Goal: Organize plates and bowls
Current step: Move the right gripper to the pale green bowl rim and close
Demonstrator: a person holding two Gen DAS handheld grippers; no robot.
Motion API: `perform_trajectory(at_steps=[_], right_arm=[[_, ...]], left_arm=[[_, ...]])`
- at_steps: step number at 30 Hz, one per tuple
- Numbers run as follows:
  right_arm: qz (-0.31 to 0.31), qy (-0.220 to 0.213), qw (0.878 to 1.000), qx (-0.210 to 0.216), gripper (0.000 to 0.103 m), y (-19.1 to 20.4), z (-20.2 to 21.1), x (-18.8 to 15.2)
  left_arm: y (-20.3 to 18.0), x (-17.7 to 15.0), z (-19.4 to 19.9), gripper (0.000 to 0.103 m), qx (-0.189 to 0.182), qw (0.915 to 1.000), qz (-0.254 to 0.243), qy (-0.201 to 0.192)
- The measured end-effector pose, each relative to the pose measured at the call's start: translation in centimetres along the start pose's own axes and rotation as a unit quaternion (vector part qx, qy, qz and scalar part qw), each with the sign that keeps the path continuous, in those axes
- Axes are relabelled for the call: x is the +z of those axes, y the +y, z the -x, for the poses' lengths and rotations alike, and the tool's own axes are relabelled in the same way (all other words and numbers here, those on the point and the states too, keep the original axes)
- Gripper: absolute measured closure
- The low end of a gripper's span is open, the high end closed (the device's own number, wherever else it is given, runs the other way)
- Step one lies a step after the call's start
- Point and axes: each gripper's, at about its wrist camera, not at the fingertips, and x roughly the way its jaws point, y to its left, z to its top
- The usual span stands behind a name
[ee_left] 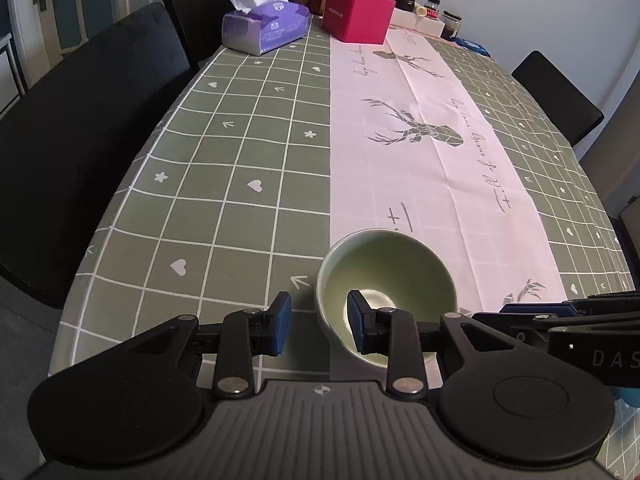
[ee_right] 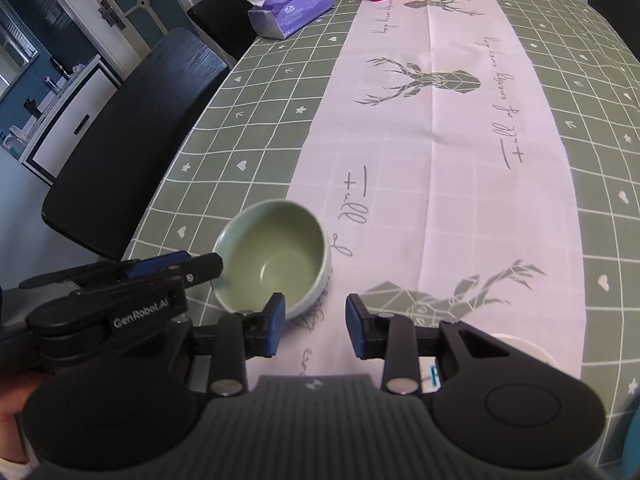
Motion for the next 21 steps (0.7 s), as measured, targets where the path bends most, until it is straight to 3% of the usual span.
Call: perform_trajectory(at_steps=[8, 21], right_arm=[[-0.017, 0.021, 1.0, -0.011, 0.075, -0.1, -3.2, 1.1], [-0.042, 0.052, 0.998, -0.02, 0.086, -0.3, -5.6, 2.1]], left_arm=[[0.1, 0.5, -1.9, 0.069, -0.001, 0.9998, 0.006, 0.019], [-0.2, 0.6, -3.5, 0.082, -0.003, 0.9986, 0.004, 0.053]])
